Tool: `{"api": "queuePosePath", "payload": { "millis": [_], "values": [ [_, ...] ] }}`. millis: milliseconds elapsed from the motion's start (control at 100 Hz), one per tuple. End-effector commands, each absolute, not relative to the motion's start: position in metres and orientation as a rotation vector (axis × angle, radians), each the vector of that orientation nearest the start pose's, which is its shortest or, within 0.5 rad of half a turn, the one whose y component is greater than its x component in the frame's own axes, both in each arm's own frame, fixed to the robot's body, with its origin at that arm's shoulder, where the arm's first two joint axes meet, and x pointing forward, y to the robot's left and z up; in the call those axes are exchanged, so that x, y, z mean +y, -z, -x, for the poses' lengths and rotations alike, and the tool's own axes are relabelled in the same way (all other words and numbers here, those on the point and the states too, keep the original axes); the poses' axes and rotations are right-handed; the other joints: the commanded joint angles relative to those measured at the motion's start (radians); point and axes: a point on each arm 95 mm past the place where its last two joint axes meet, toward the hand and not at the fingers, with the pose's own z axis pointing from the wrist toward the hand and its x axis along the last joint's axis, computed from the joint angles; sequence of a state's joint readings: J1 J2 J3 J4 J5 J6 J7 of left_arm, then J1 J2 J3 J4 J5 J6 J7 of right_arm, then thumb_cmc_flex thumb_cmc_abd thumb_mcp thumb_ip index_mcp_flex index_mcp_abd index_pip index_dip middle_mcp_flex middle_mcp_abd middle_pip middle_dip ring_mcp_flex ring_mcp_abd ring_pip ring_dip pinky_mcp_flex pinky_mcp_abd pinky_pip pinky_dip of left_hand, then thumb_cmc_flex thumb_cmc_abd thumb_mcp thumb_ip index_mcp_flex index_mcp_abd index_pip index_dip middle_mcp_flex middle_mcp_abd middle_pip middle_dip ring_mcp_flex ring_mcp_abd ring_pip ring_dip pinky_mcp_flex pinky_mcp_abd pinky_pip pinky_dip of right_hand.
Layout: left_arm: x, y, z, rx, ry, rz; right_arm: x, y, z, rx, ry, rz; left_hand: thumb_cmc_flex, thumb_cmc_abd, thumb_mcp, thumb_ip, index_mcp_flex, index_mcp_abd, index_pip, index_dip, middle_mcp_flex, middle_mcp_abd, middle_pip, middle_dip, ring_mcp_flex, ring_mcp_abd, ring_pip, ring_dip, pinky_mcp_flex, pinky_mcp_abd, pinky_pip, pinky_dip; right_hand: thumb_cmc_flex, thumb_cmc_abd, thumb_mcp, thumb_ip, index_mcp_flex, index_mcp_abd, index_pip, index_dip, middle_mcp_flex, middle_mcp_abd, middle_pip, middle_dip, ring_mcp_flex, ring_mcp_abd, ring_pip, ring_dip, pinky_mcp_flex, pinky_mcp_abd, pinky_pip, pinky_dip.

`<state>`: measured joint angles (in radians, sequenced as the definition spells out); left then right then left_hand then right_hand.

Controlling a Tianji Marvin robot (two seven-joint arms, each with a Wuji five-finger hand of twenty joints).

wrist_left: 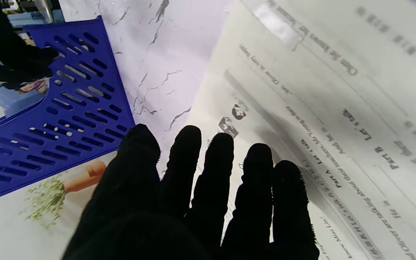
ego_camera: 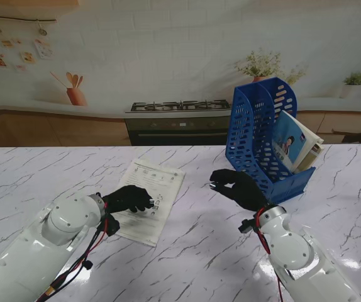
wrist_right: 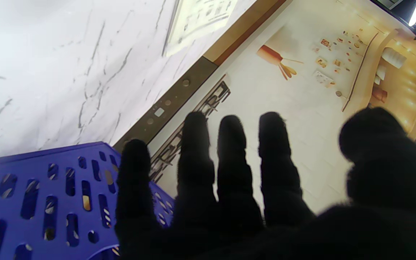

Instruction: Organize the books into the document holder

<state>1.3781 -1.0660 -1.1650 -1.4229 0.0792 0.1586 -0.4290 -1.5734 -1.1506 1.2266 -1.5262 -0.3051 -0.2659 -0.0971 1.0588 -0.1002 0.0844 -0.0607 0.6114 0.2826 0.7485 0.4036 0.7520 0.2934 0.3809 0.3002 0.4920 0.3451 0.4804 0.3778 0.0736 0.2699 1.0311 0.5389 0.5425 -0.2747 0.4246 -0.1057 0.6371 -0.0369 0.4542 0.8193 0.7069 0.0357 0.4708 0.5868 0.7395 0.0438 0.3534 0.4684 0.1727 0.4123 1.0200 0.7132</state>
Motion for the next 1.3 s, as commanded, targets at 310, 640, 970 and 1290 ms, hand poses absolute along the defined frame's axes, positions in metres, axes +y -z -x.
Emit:
{"api": "queuePosePath", "payload": {
  "millis": [310,640,970,1290],
  "values": [
    [0.036,0.322,-0.433,1.151,1.642,2.203,0.012,0.335,-0.393,-1.159,2.436,1.964,-0.113,0.037,0.0,0.039,-0.081,-0.049,-0.118,0.009,-0.104,-0.057,-0.013,0.023,-0.042,0.014,-0.064,0.045,-0.082,0.009,-0.038,-0.027,0.021,0.037,-0.037,0.036,0.006,0.005,-0.01,0.022,-0.019,-0.007,0.0,-0.003,-0.018,-0.004,0.0,0.001,-0.021,0.012,-0.013,-0.012],
    [0.067,0.333,-0.446,1.026,1.499,2.206,0.016,0.337,-0.393,-1.156,2.417,1.954,-0.112,0.012,0.013,0.035,-0.079,-0.053,-0.106,0.031,-0.103,-0.062,-0.01,0.037,-0.054,0.009,-0.079,0.064,-0.097,0.002,-0.055,-0.039,0.021,0.039,-0.043,0.038,0.015,0.0,-0.01,0.019,-0.006,-0.006,-0.004,-0.005,-0.008,-0.001,-0.001,0.002,-0.023,0.021,-0.016,-0.012],
    [0.07,0.349,-0.446,1.061,1.414,2.243,0.017,0.338,-0.392,-1.164,2.397,1.95,-0.13,0.02,0.02,0.035,-0.097,-0.048,-0.108,0.041,-0.126,-0.067,-0.018,0.046,-0.093,0.029,-0.118,0.061,-0.123,0.0,-0.092,-0.062,0.019,0.043,-0.041,0.038,0.016,-0.001,-0.008,0.018,-0.003,-0.007,-0.006,-0.003,-0.006,-0.001,-0.001,0.004,-0.022,0.017,-0.016,-0.014],
    [0.062,0.363,-0.441,1.123,1.397,2.32,0.016,0.338,-0.392,-1.164,2.384,1.96,-0.118,0.01,0.027,0.033,-0.058,-0.027,-0.078,0.06,-0.084,-0.037,0.003,0.058,-0.049,0.016,-0.089,0.08,-0.101,-0.005,-0.059,-0.05,0.025,0.054,-0.047,0.038,0.01,0.0,-0.008,0.017,-0.015,-0.008,0.0,-0.001,-0.015,-0.006,0.0,0.003,-0.024,0.008,-0.017,-0.018]
  ]
}}
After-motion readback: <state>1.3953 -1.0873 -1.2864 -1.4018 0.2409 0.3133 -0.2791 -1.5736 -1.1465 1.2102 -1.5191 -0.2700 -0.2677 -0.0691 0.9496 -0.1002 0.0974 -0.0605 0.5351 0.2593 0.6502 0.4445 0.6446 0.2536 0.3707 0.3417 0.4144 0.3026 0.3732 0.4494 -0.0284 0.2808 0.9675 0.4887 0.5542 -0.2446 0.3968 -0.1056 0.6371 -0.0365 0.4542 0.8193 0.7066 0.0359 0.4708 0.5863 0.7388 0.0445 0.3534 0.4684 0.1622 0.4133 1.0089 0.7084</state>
